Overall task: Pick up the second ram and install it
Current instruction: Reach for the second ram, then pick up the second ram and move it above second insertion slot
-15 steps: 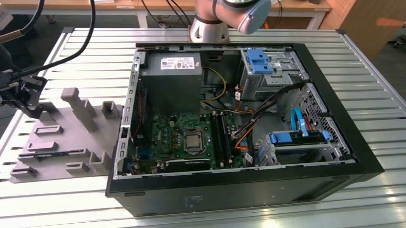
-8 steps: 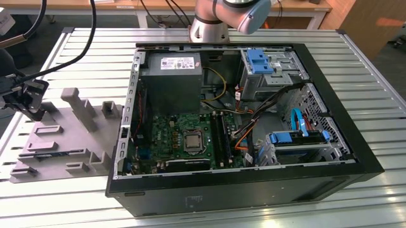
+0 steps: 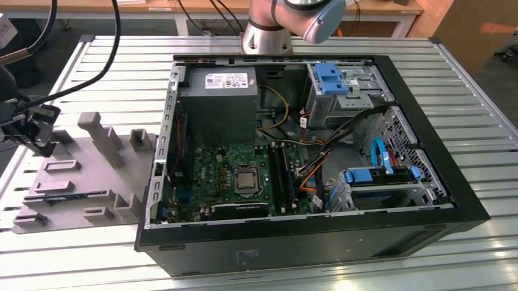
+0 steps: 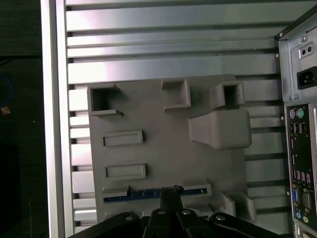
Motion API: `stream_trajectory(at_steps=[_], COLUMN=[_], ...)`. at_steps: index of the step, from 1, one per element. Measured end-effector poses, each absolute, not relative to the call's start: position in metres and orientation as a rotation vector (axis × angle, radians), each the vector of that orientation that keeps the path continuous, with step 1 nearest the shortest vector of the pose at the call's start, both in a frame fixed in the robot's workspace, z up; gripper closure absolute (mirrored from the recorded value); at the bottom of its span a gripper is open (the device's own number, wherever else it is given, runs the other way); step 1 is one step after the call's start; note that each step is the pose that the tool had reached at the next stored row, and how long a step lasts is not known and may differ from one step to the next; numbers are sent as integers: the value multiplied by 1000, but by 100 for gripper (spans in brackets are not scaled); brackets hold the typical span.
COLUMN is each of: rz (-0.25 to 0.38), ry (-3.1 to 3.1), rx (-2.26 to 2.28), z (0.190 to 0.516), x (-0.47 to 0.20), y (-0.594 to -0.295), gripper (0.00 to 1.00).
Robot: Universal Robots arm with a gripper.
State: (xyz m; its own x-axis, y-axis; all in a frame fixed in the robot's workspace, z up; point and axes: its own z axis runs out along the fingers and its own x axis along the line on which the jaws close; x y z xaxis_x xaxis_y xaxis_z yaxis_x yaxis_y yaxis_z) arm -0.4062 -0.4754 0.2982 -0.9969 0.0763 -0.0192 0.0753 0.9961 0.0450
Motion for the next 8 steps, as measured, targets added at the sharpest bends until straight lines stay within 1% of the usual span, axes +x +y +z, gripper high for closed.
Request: stream_trajectory(at_steps=[8], rz=[69], ry=[3118], rx=[118], z=[297], x=[-408], y=[-477], gripper=[89])
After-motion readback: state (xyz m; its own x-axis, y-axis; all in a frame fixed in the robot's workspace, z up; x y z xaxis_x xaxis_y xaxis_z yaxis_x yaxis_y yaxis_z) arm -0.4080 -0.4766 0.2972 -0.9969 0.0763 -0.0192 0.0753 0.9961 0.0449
